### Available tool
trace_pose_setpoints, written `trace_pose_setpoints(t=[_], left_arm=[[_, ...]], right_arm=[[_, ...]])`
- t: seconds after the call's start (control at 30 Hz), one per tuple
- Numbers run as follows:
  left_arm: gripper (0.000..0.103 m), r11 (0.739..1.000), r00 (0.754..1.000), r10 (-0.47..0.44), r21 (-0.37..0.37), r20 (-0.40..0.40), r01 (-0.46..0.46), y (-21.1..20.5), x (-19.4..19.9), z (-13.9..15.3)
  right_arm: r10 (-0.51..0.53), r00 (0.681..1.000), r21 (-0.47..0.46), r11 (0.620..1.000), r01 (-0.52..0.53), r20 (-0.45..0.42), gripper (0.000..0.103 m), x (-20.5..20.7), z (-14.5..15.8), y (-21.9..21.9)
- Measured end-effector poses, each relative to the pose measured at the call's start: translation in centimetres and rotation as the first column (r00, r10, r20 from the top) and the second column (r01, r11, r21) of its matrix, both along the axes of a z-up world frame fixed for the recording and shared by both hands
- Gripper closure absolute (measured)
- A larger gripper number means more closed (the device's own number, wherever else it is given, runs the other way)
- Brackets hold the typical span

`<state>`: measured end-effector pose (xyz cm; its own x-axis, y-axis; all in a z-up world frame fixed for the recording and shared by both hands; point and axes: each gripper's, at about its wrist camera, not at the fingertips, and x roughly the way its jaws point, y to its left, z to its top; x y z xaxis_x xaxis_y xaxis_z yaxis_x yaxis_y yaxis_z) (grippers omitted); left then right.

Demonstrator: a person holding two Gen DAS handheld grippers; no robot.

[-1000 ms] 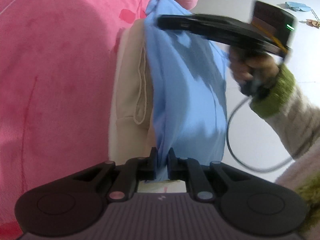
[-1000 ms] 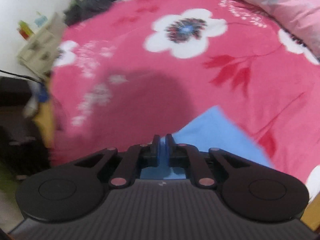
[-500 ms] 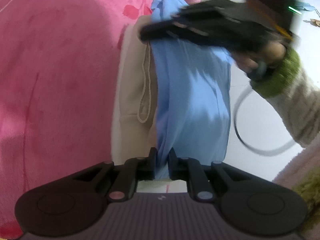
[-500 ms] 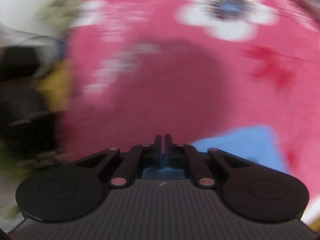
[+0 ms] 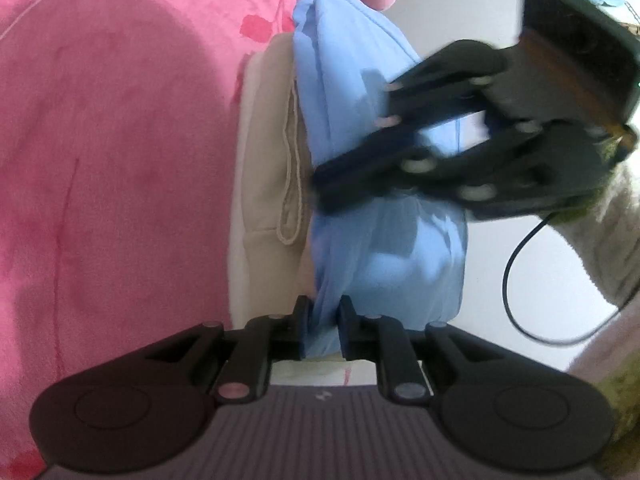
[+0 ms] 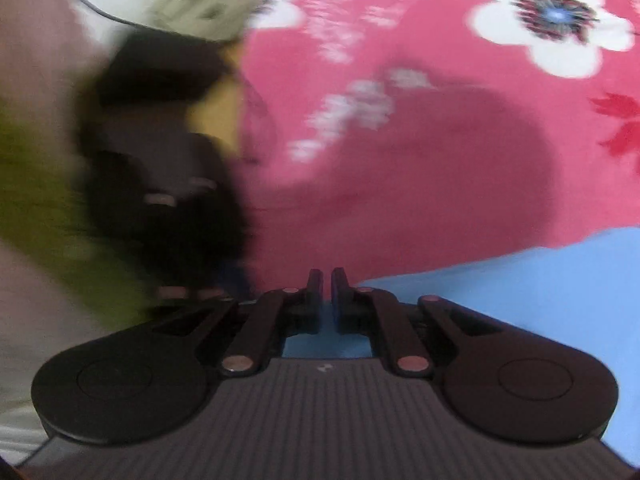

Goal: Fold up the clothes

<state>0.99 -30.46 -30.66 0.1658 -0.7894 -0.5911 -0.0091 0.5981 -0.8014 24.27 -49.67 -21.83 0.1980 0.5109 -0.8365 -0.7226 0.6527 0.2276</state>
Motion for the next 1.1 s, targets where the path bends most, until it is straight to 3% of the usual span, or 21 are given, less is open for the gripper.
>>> trace_pose_setpoints(t=[0.27, 0.4, 0.47, 0.57, 0.7, 0.83, 0.9, 0.97, 1.1], left_arm=[[0.085, 0.995, 0.998, -0.031, 0.097, 0.053, 0.026, 0.2, -1.4, 2.5], [0.079, 0.986, 0.992, -0.030, 0.165, 0.124, 0.009, 1.7, -1.8, 5.6], [0.077, 0.980, 0.984, -0.010, 0.195, 0.176, -0.025, 1.2, -0.7, 7.3], [0.077, 0.974, 0.968, 0.013, 0.214, 0.252, -0.069, 0.8, 1.8, 8.7], [0.077, 0.981, 0.939, 0.000, 0.181, 0.343, -0.066, -4.5, 9.6, 7.5], [0.073, 0.978, 0.928, -0.037, 0.205, 0.370, -0.043, -8.7, 14.0, 5.5], [0.079, 0.972, 0.937, -0.047, 0.234, 0.345, -0.037, -8.8, 14.3, 4.9], [0.078, 0.965, 0.947, -0.056, 0.262, 0.316, -0.031, -8.7, 14.3, 4.5], [0.066, 0.956, 0.937, -0.088, 0.294, 0.337, -0.016, -8.9, 14.3, 5.8]], right_arm=[[-0.097, 0.995, 0.100, 0.990, 0.098, -0.014, 0.096, -3.4, 2.0, -3.6], [-0.146, 0.989, 0.148, 0.978, 0.148, -0.024, 0.094, -5.1, 2.9, -5.3], [-0.215, 0.976, 0.102, 0.972, 0.211, 0.031, 0.094, -6.8, 2.7, -6.3], [-0.311, 0.943, 0.041, 0.950, 0.309, 0.120, 0.094, -9.5, 2.3, -7.8], [-0.407, 0.886, 0.059, 0.913, 0.405, 0.223, 0.094, -10.9, 1.9, -9.4], [-0.502, 0.841, 0.112, 0.865, 0.489, 0.204, 0.096, -11.8, 1.3, -11.9], [-0.547, 0.815, 0.137, 0.837, 0.529, 0.193, 0.097, -12.2, 1.0, -13.1], [-0.590, 0.787, 0.162, 0.807, 0.568, 0.180, 0.091, -12.5, 0.8, -14.3], [-0.672, 0.725, 0.210, 0.739, 0.640, 0.151, 0.092, -13.2, 0.4, -16.7]])
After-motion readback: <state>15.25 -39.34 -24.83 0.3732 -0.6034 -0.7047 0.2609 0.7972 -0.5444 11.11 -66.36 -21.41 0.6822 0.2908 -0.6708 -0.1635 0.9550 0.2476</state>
